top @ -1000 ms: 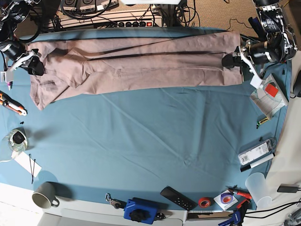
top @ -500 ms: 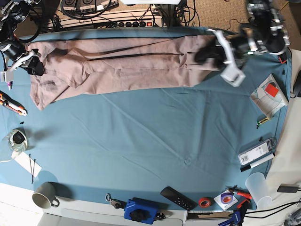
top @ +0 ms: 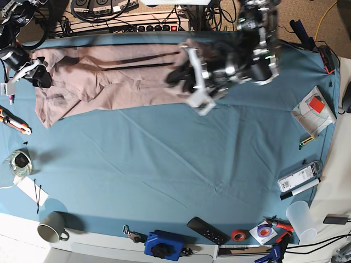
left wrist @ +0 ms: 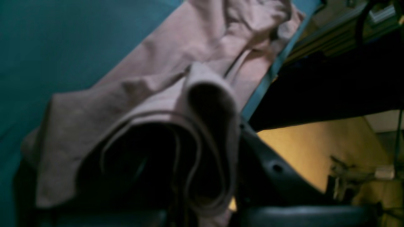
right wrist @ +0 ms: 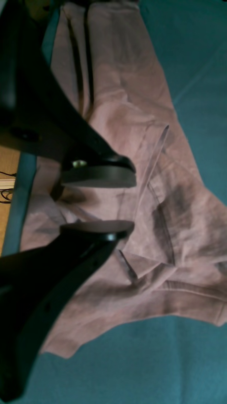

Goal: Fold the T-shirt properly
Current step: 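Carry the strip end with the left gripper toward the right gripper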

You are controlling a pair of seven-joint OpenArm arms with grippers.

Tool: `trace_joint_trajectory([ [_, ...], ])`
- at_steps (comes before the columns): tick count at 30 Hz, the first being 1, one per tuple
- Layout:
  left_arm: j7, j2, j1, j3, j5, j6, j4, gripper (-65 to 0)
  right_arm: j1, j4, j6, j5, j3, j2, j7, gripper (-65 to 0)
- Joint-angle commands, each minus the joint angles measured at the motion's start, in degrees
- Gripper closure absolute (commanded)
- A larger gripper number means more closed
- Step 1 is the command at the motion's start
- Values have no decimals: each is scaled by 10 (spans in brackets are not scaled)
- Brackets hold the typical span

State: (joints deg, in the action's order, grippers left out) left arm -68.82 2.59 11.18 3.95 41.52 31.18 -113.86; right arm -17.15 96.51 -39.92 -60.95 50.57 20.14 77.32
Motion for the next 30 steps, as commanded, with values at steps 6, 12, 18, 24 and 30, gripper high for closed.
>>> trace_joint_trajectory([
  [6, 42, 48, -54, 74, -91, -32, 46, 0, 2, 10, -1, -11, 5, 14, -14, -183],
  [12, 60, 64, -85, 136, -99, -46, 112, 0, 2, 10, -1, -11, 5, 14, -15, -183],
  [18, 114, 64, -106, 187, -131, -96, 121, 0, 2, 10, -1, -10, 5, 14, -15, -183],
  [24, 123, 64, -112, 196, -139, -90, 140, 0, 2, 10, -1, -10, 5, 14, -15, -183],
  [30, 129, 64, -112, 196, -97, -48, 147, -315, 2, 10, -1, -9, 5, 14, -20, -183],
])
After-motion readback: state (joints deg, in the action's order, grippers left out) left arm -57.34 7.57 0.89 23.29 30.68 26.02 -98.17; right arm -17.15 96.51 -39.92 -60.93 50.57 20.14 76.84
